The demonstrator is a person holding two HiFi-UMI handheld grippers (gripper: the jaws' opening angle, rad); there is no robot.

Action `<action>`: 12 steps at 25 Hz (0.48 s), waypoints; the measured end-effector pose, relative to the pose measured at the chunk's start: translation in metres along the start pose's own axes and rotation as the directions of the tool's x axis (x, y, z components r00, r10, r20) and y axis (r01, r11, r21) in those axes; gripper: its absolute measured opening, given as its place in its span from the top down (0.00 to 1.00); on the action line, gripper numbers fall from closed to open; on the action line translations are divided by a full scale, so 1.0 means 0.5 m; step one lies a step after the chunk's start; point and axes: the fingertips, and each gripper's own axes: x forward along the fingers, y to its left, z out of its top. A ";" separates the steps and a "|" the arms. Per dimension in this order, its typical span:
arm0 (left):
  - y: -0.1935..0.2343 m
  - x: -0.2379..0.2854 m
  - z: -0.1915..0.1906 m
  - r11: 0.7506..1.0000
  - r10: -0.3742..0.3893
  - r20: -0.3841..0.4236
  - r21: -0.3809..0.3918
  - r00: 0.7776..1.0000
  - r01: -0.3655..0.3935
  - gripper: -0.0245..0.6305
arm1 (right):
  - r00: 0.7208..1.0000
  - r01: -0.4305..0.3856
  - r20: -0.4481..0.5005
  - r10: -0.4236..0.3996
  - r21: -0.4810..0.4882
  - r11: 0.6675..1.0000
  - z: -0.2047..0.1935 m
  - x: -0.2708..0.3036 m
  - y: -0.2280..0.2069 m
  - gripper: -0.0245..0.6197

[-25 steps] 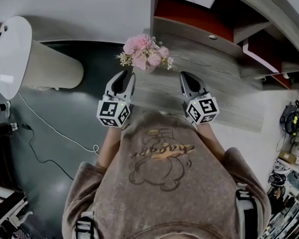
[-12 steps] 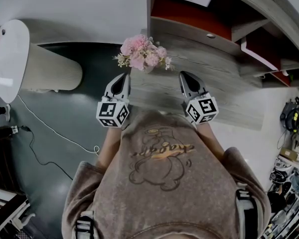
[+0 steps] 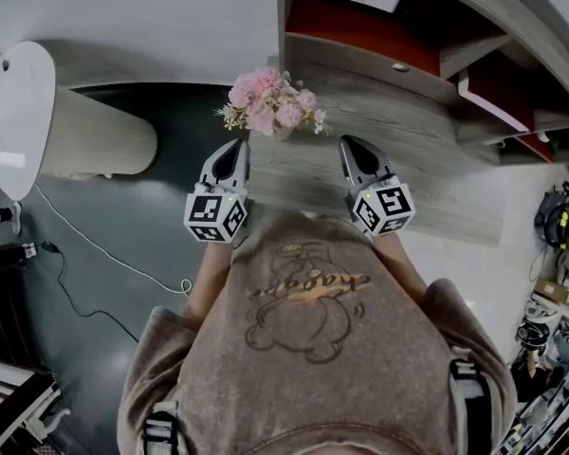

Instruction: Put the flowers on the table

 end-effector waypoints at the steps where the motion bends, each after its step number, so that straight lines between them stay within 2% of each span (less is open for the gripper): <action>1: 0.000 0.000 0.000 1.000 0.000 -0.001 0.000 1.000 0.000 0.94 | 1.000 0.000 0.000 0.000 0.000 1.000 0.000 0.000 0.000 0.96; 12: 0.005 0.009 -0.001 1.000 -0.005 -0.010 -0.005 1.000 0.005 0.93 | 1.000 -0.002 -0.004 0.002 0.002 1.000 0.000 0.006 -0.005 0.96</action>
